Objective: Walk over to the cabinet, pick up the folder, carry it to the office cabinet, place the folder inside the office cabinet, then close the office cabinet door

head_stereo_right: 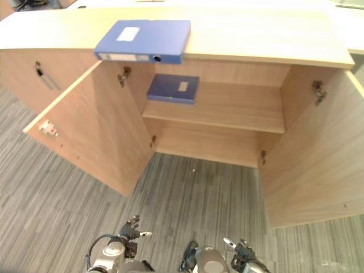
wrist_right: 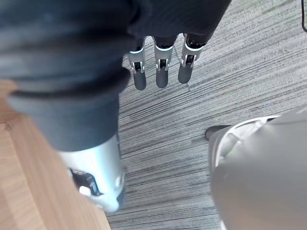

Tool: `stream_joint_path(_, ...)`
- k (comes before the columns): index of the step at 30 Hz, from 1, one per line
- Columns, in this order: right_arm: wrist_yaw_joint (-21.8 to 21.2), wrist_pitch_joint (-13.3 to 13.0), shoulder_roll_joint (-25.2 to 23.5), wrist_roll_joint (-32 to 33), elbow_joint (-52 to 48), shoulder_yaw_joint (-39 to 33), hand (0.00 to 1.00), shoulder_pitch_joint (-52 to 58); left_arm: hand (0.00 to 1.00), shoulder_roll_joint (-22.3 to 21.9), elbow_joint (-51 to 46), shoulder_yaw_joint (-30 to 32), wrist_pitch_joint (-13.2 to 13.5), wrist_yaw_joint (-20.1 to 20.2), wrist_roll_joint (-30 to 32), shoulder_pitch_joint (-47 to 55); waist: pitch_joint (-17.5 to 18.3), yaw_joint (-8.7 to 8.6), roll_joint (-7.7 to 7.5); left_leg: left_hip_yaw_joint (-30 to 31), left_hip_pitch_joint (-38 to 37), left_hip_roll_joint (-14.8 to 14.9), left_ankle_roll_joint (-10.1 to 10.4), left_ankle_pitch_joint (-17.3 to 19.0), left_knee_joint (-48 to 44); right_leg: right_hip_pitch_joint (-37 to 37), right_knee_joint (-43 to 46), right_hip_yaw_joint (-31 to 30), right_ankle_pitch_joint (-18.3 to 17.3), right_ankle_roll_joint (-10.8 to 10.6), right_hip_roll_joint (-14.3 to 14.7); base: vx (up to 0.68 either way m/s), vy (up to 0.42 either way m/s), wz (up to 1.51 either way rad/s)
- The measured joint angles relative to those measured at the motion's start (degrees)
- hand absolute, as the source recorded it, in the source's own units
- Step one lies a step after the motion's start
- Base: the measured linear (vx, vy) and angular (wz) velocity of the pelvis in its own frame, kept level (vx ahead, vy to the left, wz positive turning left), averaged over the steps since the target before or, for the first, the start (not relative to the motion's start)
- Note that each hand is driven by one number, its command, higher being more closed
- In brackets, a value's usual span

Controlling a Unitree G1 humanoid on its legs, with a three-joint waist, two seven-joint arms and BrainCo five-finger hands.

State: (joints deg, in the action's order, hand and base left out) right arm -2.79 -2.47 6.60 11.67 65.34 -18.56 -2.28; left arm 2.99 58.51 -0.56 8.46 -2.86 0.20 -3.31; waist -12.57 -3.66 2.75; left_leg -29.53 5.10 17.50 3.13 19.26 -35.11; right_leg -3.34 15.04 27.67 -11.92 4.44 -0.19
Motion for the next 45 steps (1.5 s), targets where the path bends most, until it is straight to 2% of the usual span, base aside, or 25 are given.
stream_joint_path(5,0.0,0.0,-0.2,-0.8,0.0,0.8,0.0,0.0,0.0,-0.5,-0.1,1.3,0.0,-0.1,-0.2,1.8,-0.1,0.2,-0.41,4.9,3.5,-1.5,2.6,-3.4,13.3,4.5,-3.2,-7.1,1.5,-1.0,-0.7,0.2,0.105,-0.8)
stream_joint_path(8,0.0,0.0,-0.2,-1.6,0.0,1.4,0.0,1.3,0.0,-0.5,-0.1,1.4,0.0,-0.1,-0.2,2.3,0.1,0.22,-1.04,5.4,3.3,-4.7,2.1,-9.2,20.9,7.5,-4.1,-10.3,1.5,-4.3,-3.1,0.28,0.213,-0.59)
stream_joint_path(9,0.0,0.1,-0.2,-1.7,-0.1,1.9,0.0,2.0,0.0,-0.5,-0.1,1.4,0.0,-0.1,-0.2,2.7,0.2,0.56,-1.1,6.0,1.5,-6.5,1.7,-14.0,24.3,8.9,-4.4,-11.3,1.5,-6.0,-4.3,0.39,0.38,-0.65)
stream_joint_path(10,-0.1,0.1,-0.3,-1.7,-0.2,2.0,0.0,2.5,0.0,-0.5,-0.1,1.5,0.0,-0.1,-0.2,3.2,0.7,0.73,-0.54,7.0,-0.7,-7.7,1.3,-21.3,27.0,9.8,-4.6,-12.2,1.2,-7.6,-4.9,0.37,0.405,-0.61)
stream_joint_path(11,0.0,0.1,-1.0,-1.7,-0.3,2.1,0.0,2.8,0.0,-0.2,0.1,1.7,-0.1,-0.1,-0.2,3.3,1.2,0.37,-1.43,6.3,-1.5,-9.2,0.1,-22.5,26.9,10.3,-4.8,-12.3,0.7,-8.9,-6.7,0.31,0.345,-0.31)
stream_joint_path(14,-0.4,0.2,-3.3,-1.7,-0.4,2.3,0.0,3.2,0.0,1.6,-0.2,1.8,-0.1,-0.1,-0.2,2.3,2.6,0.74,-4.36,3.8,-2.5,-13.3,-2.2,-20.2,27.9,10.8,-6.7,-11.9,2.2,-12.3,-11.1,0.23,0.251,-0.19)
stream_joint_path(15,-0.4,0.2,-3.4,-1.7,-0.5,2.3,0.0,2.9,0.0,1.7,-0.2,1.8,-0.1,-0.1,-0.2,2.3,2.6,0.88,-4.47,3.2,-3.2,-13.9,-2.5,-20.0,28.4,11.0,-7.0,-11.8,2.6,-13.0,-11.8,0.27,0.334,-0.4)
stream_joint_path(18,-0.4,0.2,-3.6,-1.9,-0.9,2.1,0.0,2.8,0.0,1.9,-0.8,1.4,-0.1,-0.1,-0.2,2.7,3.2,1.03,-3.99,1.2,-6.6,-16.9,-3.2,-19.0,30.8,11.8,-6.5,-11.9,3.5,-13.7,-14.6,0.15,0.254,-0.3)
stream_joint_path(20,-0.4,0.2,-3.4,-1.9,-1.0,1.5,0.0,2.8,0.0,1.8,-0.8,0.8,-0.1,-0.1,-0.2,2.8,3.8,0.96,-2.98,0.8,-7.5,-17.6,-3.0,-18.1,31.9,10.8,-4.4,-11.9,3.5,-13.8,-15.4,0.12,0.178,-0.17)
stream_joint_path(21,-0.4,0.2,-3.3,-1.9,-1.1,0.1,0.0,2.7,0.0,1.3,-0.7,-0.5,-0.1,0.0,-0.2,3.1,4.0,0.81,-1.89,0.7,-8.4,-17.9,-3.1,-17.6,33.0,8.9,0.1,-11.9,3.4,-13.8,-16.0,0.1,0.139,-0.17)
stream_joint_path(23,-0.3,0.2,-3.2,-1.9,-1.1,-0.7,0.0,2.8,0.0,0.5,-0.7,-1.6,-0.1,0.1,-0.1,3.5,3.9,0.53,-0.94,0.6,-9.8,-18.2,-3.1,-16.9,33.6,6.2,7.2,-11.5,3.4,-13.6,-17.3,0.08,0.134,-0.11)
stream_joint_path(24,0.0,-0.1,-3.2,-2.0,-2.1,-1.5,0.0,3.1,0.0,0.4,-0.7,-2.4,-0.1,0.1,-0.1,3.6,3.6,0.25,-0.91,0.5,-11.5,-18.8,-3.4,-16.2,34.2,3.8,14.3,-10.3,3.1,-13.0,-19.4,0.08,0.162,-0.02)
stream_joint_path(27,0.2,-0.6,-2.2,-2.2,-3.3,-2.2,0.0,3.0,0.0,0.6,-0.6,-3.0,-0.1,0.1,0.0,4.2,3.5,-0.35,-0.74,0.5,-14.4,-20.1,-4.0,-14.5,34.4,-0.1,27.6,-6.0,3.9,-9.0,-25.0,0.11,0.118,0.01)
stream_joint_path(28,0.5,-0.7,-2.2,-2.2,-3.9,-2.2,0.0,2.8,0.0,0.9,-0.6,-3.0,-0.1,0.1,0.0,4.1,3.5,-0.53,-0.71,0.9,-14.4,-19.8,-4.0,-14.5,34.3,-1.3,30.1,-4.3,1.6,-8.8,-25.8,0.12,-0.034,0.09)
stream_joint_path(29,0.5,-0.8,-2.2,-2.2,-4.0,-2.2,0.0,2.6,0.0,1.1,-0.6,-3.0,-0.1,0.0,0.0,4.0,3.2,-0.51,-0.36,1.1,-14.4,-19.1,-4.0,-14.5,34.2,-1.9,30.3,-4.1,0.0,-9.1,-25.3,0.11,-0.138,0.17)
stream_joint_path(30,0.6,-0.8,-2.0,-2.2,-4.4,-2.2,0.0,2.2,0.0,1.2,-0.6,-3.1,-0.1,0.0,0.0,3.8,2.6,-0.55,0.64,1.7,-14.4,-17.1,-4.0,-14.5,33.6,-2.9,29.1,-4.3,-2.8,-9.3,-22.9,0.09,-0.213,0.15)
stream_joint_path(31,0.6,-1.0,-1.9,-2.2,-4.8,-2.0,0.0,2.2,0.0,1.2,-0.5,-3.0,-0.1,0.0,0.0,3.7,1.9,-0.54,1.9,2.1,-14.4,-15.2,-3.8,-14.5,32.8,-3.7,25.9,-5.3,-4.0,-9.4,-20.4,0.1,-0.297,0.17)
stream_joint_path(32,0.5,-1.1,-2.0,-2.2,-4.8,-1.4,0.0,2.2,0.0,1.2,-0.5,-3.0,-0.1,0.0,0.0,4.1,1.9,-0.55,1.93,2.2,-14.4,-14.2,-3.5,-14.6,32.2,-4.1,19.9,-7.3,-3.9,-9.5,-18.5,0.07,-0.282,0.13)
stream_joint_path(33,0.5,-1.1,-2.2,-2.2,-4.8,-1.2,0.0,2.3,0.0,1.3,-0.4,-3.0,0.0,0.0,0.0,4.3,2.0,-0.52,1.53,2.3,-14.4,-14.1,-2.9,-14.6,32.1,-4.3,16.0,-8.6,-3.4,-9.7,-17.9,0.07,-0.327,0.12)
stream_joint_path(34,0.5,-0.9,-2.5,-2.1,-4.5,-0.5,0.0,2.4,0.0,1.8,-0.3,-2.9,0.0,0.0,0.0,4.6,2.5,-0.47,-0.14,2.4,-14.4,-14.9,-1.4,-14.5,32.1,-4.1,9.8,-10.2,1.1,-8.8,-17.7,0.06,-0.276,0.12)
stream_joint_path(35,0.5,-0.9,-2.2,-2.1,-3.6,-0.1,0.0,2.1,0.0,1.0,1.2,-2.8,0.0,-0.1,0.0,4.2,1.4,-0.39,0.12,3.4,-15.5,-14.9,1.1,-14.3,32.7,-3.4,8.8,-11.1,2.6,-11.7,-17.4,0.09,-0.315,0.11)
stream_joint_path(36,0.6,-0.9,-1.4,-2.1,-3.3,-0.1,0.0,2.1,0.0,-0.4,1.7,-2.9,0.0,0.0,0.0,4.3,1.8,-0.33,1.49,3.4,-15.1,-13.5,1.5,-14.8,32.9,-2.8,7.6,-10.7,3.0,-11.1,-15.8,0.07,-0.22,0.03)
stream_joint_path(38,0.5,-0.3,-0.6,-1.9,-2.1,-0.1,0.0,2.2,0.0,-1.7,1.7,-2.8,0.1,0.0,0.1,4.9,2.1,-0.31,2.43,4.0,-15.5,-11.1,1.6,-15.1,33.0,-0.5,4.8,-9.1,3.1,-10.2,-13.1,0.08,-0.288,0.03)
stream_joint_path(41,0.5,0.1,-0.6,-1.9,-2.1,0.0,0.0,2.8,0.0,-1.7,1.3,-2.4,0.8,0.0,0.1,4.2,2.3,0.07,2.03,5.0,-15.2,-8.4,3.6,-16.5,34.4,2.1,-1.0,-6.9,5.0,-9.0,-9.3,0.02,-0.193,0.17)
stream_joint_path(45,0.5,0.1,-0.6,-1.9,-2.1,0.2,0.0,3.4,0.0,-1.5,1.2,-2.4,0.8,0.0,-0.3,4.5,2.3,0.29,1.6,5.4,-15.1,-8.2,4.1,-17.4,35.6,4.3,-6.2,-5.6,7.5,-9.2,-7.8,0.02,-0.018,0.13)
